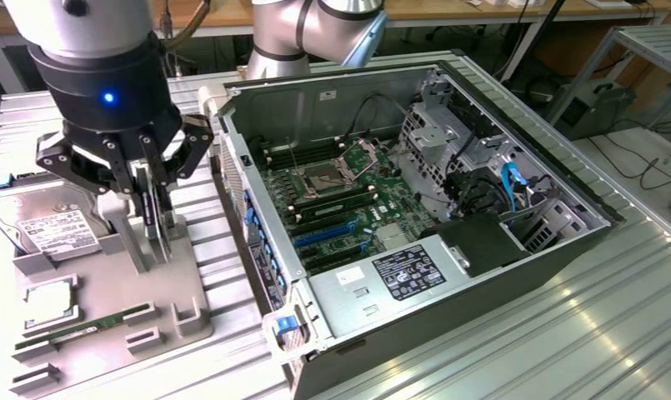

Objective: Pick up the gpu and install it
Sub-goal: 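Pick up the gpu and move the gpu toward the slot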

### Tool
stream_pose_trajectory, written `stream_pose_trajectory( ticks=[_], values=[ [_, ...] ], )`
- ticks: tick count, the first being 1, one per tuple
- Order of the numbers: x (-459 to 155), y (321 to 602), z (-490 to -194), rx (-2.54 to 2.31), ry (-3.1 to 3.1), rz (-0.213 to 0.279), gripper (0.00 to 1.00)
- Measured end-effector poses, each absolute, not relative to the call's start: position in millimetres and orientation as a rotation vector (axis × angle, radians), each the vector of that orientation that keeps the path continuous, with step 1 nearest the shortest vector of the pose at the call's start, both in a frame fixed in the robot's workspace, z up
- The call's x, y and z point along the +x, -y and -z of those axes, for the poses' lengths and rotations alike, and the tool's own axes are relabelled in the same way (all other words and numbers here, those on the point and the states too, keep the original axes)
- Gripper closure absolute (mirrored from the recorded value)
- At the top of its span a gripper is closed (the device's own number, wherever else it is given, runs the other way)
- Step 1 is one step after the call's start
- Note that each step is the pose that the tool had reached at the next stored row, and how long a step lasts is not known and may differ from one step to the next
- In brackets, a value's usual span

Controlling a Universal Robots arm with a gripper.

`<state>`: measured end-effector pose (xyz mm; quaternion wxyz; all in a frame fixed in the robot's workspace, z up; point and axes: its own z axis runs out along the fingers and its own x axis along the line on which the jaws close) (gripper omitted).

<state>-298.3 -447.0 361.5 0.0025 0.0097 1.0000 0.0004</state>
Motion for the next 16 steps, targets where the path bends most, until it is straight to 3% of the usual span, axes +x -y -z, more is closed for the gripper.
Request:
stream_pose_trajectory(
  ticks=[16],
  values=[
    [-298,447,-410,0.03,-3.136,-0.001,0.73]
  ],
)
